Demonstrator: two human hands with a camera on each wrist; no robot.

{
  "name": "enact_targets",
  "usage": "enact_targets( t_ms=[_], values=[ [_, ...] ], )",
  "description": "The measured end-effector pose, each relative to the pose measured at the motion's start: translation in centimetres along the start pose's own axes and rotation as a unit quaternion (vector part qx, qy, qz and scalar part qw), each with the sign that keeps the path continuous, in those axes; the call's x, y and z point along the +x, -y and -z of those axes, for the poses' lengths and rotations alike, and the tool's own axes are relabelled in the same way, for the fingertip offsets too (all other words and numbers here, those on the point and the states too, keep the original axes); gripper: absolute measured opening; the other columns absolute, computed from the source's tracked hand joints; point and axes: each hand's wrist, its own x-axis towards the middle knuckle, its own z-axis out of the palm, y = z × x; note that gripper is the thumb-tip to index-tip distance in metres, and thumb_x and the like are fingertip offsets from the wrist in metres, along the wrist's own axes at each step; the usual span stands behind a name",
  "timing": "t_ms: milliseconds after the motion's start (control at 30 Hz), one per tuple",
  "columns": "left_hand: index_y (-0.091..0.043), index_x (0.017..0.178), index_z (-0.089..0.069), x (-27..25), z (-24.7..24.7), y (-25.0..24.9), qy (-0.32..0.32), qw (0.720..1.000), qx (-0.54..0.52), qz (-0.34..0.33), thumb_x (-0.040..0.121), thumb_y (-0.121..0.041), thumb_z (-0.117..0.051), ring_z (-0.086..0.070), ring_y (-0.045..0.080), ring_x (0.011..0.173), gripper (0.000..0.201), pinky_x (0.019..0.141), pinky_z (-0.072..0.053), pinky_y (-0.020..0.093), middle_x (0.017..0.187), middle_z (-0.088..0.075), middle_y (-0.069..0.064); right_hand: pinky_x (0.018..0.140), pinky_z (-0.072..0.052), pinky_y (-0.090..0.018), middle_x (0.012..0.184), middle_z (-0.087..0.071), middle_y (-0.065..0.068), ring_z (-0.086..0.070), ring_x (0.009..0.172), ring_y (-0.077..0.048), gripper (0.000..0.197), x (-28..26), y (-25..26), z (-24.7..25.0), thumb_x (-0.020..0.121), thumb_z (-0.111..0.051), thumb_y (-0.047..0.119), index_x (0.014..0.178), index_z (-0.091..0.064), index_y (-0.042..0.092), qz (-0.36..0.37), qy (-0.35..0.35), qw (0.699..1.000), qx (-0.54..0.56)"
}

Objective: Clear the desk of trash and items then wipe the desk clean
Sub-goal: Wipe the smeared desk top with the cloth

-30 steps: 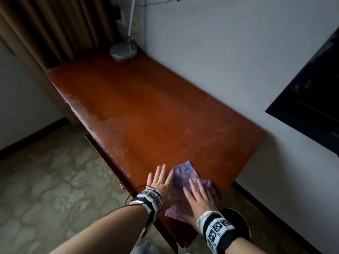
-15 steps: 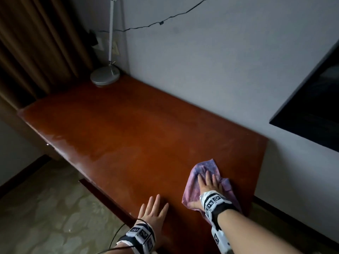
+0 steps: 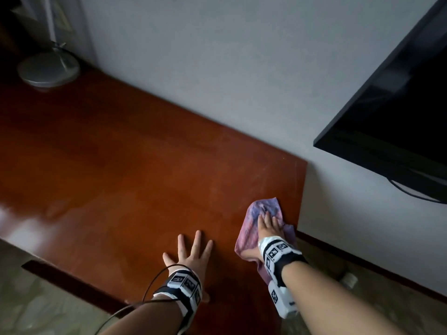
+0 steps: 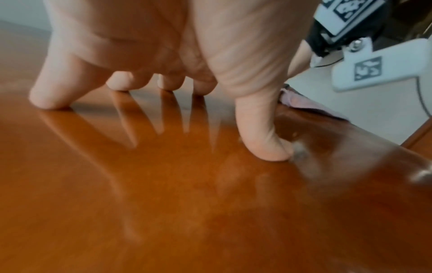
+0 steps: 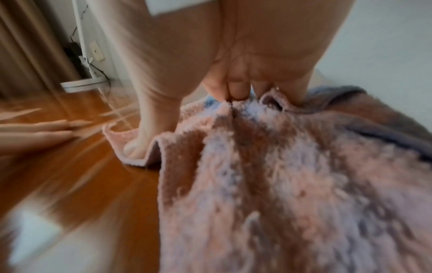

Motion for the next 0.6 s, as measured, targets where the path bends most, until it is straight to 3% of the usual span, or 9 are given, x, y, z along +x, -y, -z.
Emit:
enact_targets(
  t_ms=[300,400,500,600],
  values=[
    [-0.037,0.139,0.034,0.7,1.0,-0.5,0.039,0.999,0.012,0.019,0.058,-0.056,-0.083,0.029,0.047,0.136,0.144,0.101,-0.011,0.077,0.145,0.047,0.000,0.119,-0.001,-0.047,0.157,0.025,-0.009,0.018,0.145,-0.034,0.137,0.7,-0.7,-0.2,0.064,-0.070,0.070,0.150,0.020,0.014,0.068,0.009,0.995,-0.071],
    [-0.036,0.139,0.035,0.7,1.2,-0.5,0.051,0.998,0.016,0.017,0.060,-0.055,-0.082,0.031,0.047,0.135,0.142,0.102,-0.012,0.077,0.143,0.049,0.000,0.120,0.000,-0.048,0.158,0.023,-0.005,0.016,0.146,-0.033,0.142,5.0,-1.7,3.7,0.056,-0.071,0.072,0.150,0.020,0.016,0.052,-0.016,0.997,-0.056],
    [-0.036,0.138,0.035,0.5,1.3,-0.5,0.051,0.998,0.024,0.021,0.062,-0.056,-0.080,0.031,0.047,0.135,0.140,0.103,-0.013,0.076,0.142,0.050,0.000,0.120,-0.003,-0.049,0.160,0.020,-0.005,0.012,0.147,-0.033,0.150,10.0,-0.7,8.2,0.050,-0.068,0.081,0.150,0.018,0.010,0.048,-0.040,0.996,-0.057],
    [-0.037,0.139,0.035,0.5,1.0,-0.5,0.045,0.998,0.028,0.026,0.059,-0.056,-0.082,0.030,0.047,0.135,0.142,0.101,-0.013,0.077,0.143,0.049,-0.001,0.119,-0.005,-0.053,0.160,0.019,-0.008,0.011,0.147,-0.034,0.147,11.5,1.9,9.8,0.053,-0.068,0.082,0.151,0.014,0.009,0.046,-0.056,0.995,-0.061]
  ],
)
